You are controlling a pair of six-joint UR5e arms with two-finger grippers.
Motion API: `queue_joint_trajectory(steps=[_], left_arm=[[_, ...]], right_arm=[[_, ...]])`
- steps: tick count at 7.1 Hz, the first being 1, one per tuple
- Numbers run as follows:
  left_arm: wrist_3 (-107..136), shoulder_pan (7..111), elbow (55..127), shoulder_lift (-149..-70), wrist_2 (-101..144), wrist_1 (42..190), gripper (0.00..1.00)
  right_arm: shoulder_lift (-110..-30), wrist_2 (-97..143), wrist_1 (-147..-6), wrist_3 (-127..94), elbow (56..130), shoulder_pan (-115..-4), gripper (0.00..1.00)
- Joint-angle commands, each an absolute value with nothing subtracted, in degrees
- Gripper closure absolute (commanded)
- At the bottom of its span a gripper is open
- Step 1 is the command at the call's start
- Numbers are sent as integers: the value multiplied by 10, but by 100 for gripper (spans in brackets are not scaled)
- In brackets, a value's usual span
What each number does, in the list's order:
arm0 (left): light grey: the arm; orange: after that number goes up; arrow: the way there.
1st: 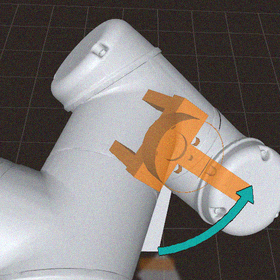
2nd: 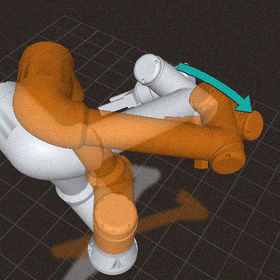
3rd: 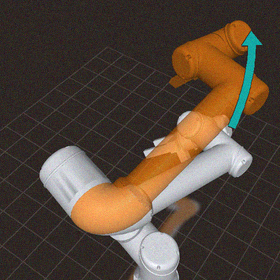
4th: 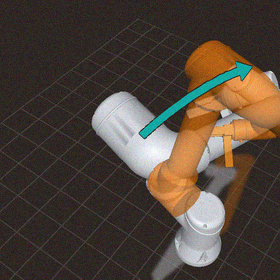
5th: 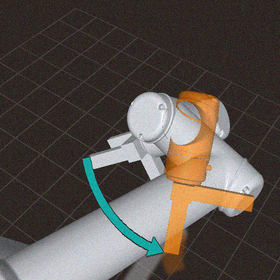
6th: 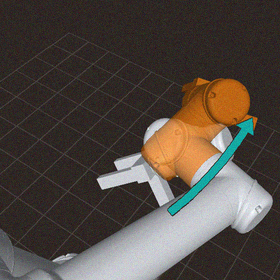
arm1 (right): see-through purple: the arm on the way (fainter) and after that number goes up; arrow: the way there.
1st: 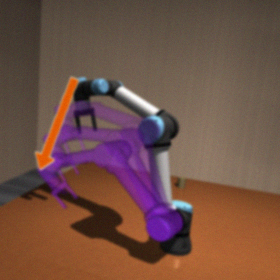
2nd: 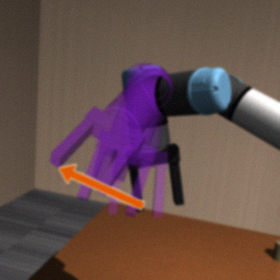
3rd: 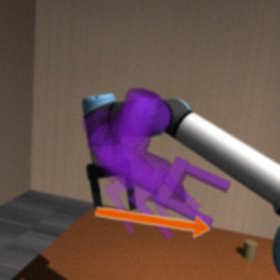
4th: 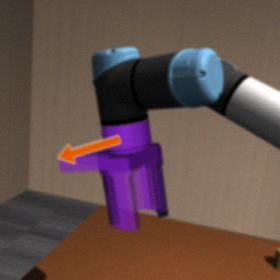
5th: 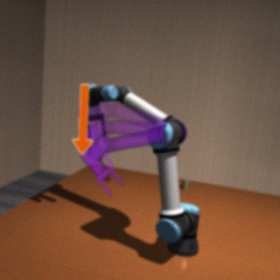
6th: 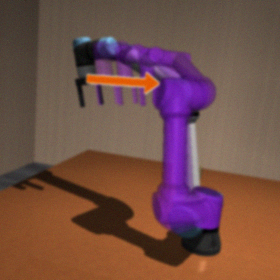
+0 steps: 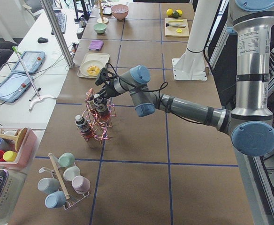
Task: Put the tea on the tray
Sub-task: 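Lower the left gripper onto a tea bottle in the copper rack, then grasp the tea bottle with the left gripper and lift it out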
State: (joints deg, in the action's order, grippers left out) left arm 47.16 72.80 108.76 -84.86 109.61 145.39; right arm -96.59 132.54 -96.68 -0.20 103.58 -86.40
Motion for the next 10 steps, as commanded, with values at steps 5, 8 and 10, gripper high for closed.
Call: queue_joint_trajectory(steps=[5, 8, 10], left_arm=[[574, 772, 1212, -836, 1193, 1351, 95], [613, 640, 1293, -911, 1075, 1181, 95], [651, 539, 1309, -998, 965, 1060, 95]], right_arm=[[-966, 1325, -967, -2, 1036, -864, 0], [-966, 1325, -967, -2, 1036, -864, 0], [-966, 1325, -967, -2, 1037, -864, 0]])
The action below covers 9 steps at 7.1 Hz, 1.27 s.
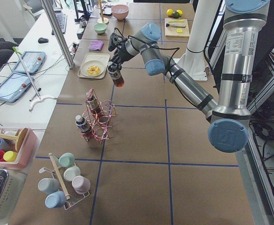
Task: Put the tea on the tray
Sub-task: 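Grasp the tea bottle with the left gripper and lift it out, then carry the tea bottle with the left gripper toward the white tray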
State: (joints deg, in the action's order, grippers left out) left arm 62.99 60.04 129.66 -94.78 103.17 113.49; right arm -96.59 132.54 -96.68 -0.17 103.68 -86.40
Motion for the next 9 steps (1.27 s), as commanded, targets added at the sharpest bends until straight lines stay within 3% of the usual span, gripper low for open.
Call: queue_joint_trajectory(steps=[1, 5, 9], left_arm=[[663, 486, 1313, -1037, 904, 999, 95], [722, 283, 1290, -1197, 709, 837, 95], [769, 234, 1073, -1358, 608, 841, 95]], right_arm=[[-966, 1325, -967, -2, 1037, -864, 0], [-965, 1325, -967, -3, 1037, -864, 0], [-965, 1325, -967, -4, 1039, -864, 0]])
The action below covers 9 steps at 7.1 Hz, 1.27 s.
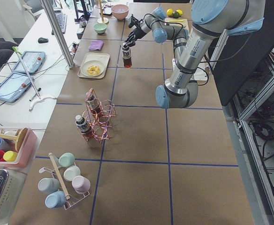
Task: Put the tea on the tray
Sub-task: 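Carry the tea bottle with the left gripper toward the white tray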
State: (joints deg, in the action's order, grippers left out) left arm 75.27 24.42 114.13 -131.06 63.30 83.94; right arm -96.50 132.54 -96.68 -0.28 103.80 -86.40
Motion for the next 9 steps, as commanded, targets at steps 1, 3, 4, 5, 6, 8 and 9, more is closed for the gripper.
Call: queue_joint_trajectory(steps=[1, 3, 4, 5, 6, 8, 9], left_arm=[[789, 228, 1010, -1394, 584, 850, 95], [789, 222, 966, -1408, 569, 861, 95], [789, 216, 954, -1410, 569, 871, 94], [789, 214, 948, -1409, 568, 875, 92], [789, 213, 947, -1409, 569, 878, 81], [788, 213, 947, -1409, 570, 879, 37], [785, 213, 948, -1408, 569, 878, 10]], right_arm=[[-965, 1325, -967, -4, 1039, -864, 0], [-965, 1326, -967, -4, 1040, -864, 0], [-965, 1326, -967, -4, 1040, -864, 0], [-965, 1326, -967, -4, 1040, -864, 0], [-965, 1326, -967, -4, 1040, -864, 0], [-965, 1325, -967, -4, 1040, -864, 0], [-965, 1325, -967, -4, 1040, -864, 0]])
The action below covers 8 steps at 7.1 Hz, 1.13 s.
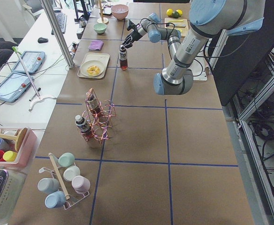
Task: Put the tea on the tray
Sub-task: 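Carry the tea bottle with the left gripper toward the white tray, then set the bottle down in front of the tray and withdraw the left gripper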
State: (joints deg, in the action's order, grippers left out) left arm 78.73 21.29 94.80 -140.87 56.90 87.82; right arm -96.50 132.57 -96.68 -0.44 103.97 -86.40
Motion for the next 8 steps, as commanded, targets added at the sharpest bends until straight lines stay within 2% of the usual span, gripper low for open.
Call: queue_joint_trajectory(steps=[1, 2, 4, 6, 8], left_arm=[[784, 214, 950, -1407, 570, 878, 0], [782, 214, 965, -1409, 576, 877, 0], [767, 227, 1062, -1393, 635, 861, 0], [713, 294, 1165, -1313, 798, 809, 0], [607, 404, 1198, -1222, 984, 804, 0]], right_arm=[[-965, 1326, -967, -4, 1039, -864, 0], [-965, 1325, -967, -4, 1040, -864, 0], [-965, 1325, -967, -4, 1040, -864, 0], [-964, 1325, -967, -4, 1040, -864, 0], [-964, 1325, -966, -4, 1041, -864, 0]])
